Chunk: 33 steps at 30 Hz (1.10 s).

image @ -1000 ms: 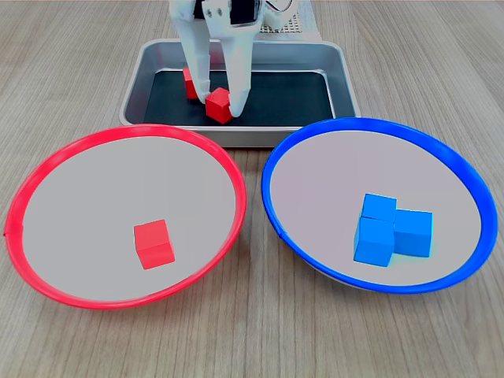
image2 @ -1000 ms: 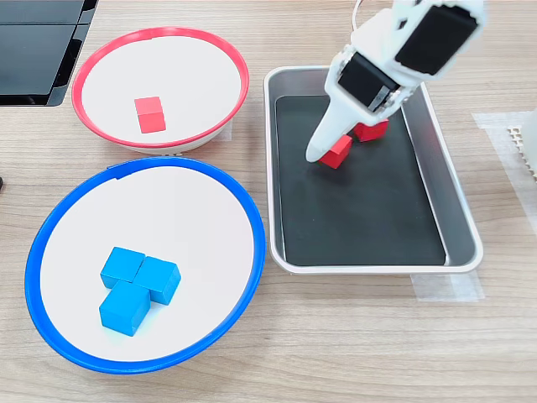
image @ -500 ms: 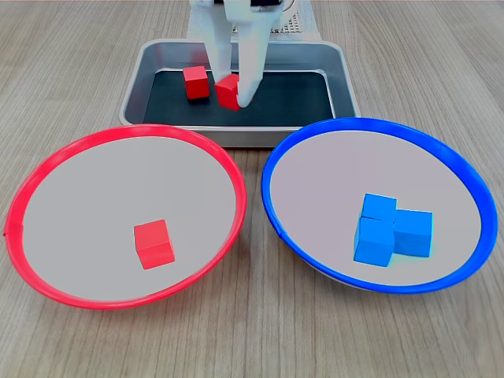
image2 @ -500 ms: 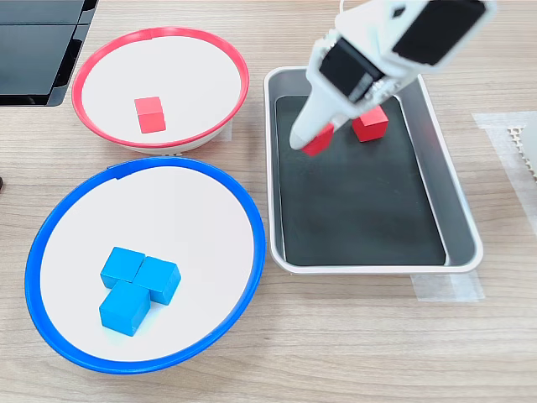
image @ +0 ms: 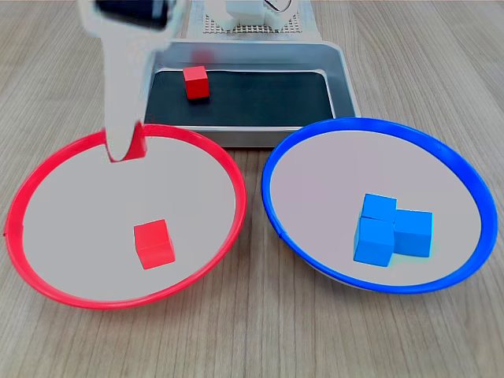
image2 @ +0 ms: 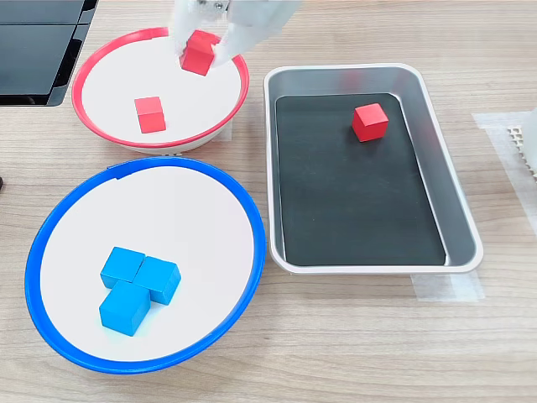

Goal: Resolve any anomalies and move all blocks to matching dishes

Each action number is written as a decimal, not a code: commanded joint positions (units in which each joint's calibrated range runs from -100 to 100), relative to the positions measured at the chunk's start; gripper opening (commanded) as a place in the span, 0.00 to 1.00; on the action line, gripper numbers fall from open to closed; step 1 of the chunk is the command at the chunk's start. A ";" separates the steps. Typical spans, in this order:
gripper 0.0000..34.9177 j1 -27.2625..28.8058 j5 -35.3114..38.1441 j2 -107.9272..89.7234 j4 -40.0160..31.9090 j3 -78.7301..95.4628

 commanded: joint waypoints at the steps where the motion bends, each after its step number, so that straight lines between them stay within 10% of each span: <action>1: 0.48 1.22 -0.29 3.29 -1.76 -5.75; 8: 0.51 1.60 -1.66 -4.30 1.46 -1.28; 17: 0.42 4.14 2.74 -23.49 31.50 10.91; 24: 0.63 9.41 8.21 -29.72 27.04 31.40; 33: 0.55 4.99 9.72 -25.54 17.72 38.41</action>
